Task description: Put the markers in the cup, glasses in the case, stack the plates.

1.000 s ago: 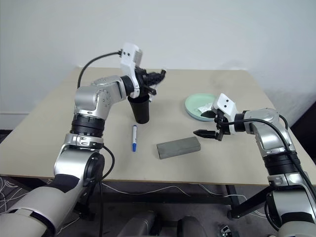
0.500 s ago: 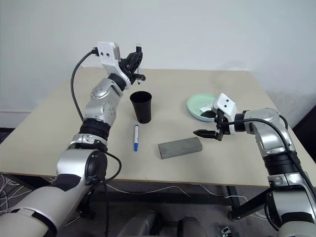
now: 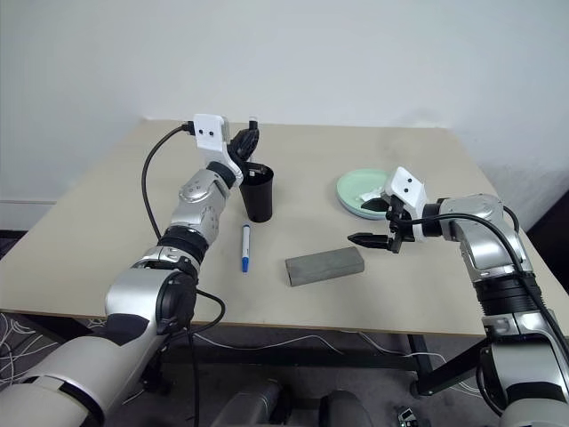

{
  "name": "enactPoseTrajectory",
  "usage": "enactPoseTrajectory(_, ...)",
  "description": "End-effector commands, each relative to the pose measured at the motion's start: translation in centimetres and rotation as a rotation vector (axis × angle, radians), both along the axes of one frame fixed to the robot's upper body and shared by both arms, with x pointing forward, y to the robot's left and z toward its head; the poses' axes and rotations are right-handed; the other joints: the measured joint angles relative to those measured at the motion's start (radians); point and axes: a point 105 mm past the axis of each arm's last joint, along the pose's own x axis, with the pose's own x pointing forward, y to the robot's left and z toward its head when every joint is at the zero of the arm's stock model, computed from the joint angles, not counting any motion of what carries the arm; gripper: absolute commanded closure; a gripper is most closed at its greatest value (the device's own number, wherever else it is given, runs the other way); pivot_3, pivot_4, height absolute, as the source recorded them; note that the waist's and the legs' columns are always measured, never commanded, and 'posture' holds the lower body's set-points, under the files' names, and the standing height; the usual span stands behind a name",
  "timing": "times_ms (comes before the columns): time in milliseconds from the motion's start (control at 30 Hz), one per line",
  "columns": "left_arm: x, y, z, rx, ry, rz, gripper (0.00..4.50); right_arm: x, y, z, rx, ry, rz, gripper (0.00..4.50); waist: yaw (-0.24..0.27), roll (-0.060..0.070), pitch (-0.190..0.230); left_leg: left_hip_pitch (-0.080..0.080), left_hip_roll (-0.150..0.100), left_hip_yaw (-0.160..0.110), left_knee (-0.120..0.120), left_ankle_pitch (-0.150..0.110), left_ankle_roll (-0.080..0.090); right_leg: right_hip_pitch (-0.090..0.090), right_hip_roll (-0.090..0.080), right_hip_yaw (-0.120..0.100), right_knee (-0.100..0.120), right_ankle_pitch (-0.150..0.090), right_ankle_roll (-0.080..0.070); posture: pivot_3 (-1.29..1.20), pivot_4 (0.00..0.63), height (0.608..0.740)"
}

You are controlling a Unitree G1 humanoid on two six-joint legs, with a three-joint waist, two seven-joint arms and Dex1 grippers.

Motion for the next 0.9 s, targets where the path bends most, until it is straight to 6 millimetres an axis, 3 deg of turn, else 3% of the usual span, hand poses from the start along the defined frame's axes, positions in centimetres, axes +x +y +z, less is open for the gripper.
enactPoseTrajectory(33, 0.0, 0.1, 1.3, 0.037, -0.057, 0.019, 4.34, 0.1, -0.2, 2.1, 0.024, -0.073, -0.003, 0.00, 0.000, 0.000, 0.000, 0.000, 0.000, 0.000, 0.000, 0.000, 0.000, 0.000, 0.000, 0.000, 0.000, 0.000, 0.000, 0.00, 0.000, 0.727)
enactPoseTrajectory(367, 0.0, 0.7, -0.2, 0.097, -0.040, 0.048, 4.34, 0.3, -0.6, 2.6, 0.040, -0.073, -0.014, 0.00, 0.000, 0.000, 0.000, 0.000, 0.000, 0.000, 0.000, 0.000, 0.000, 0.000, 0.000, 0.000, 0.000, 0.000, 0.000, 0.00, 0.000, 0.727)
enactPoseTrajectory(900, 0.0, 0.9, -0.8, 0.116, -0.021, 0.056, 4.34, -0.6, -0.6, 6.0, 0.222, -0.121, 0.039, 0.00, 0.000, 0.000, 0.000, 0.000, 0.000, 0.000, 0.000, 0.000, 0.000, 0.000, 0.000, -0.001, 0.000, 0.000, 0.000, 0.00, 0.000, 0.727)
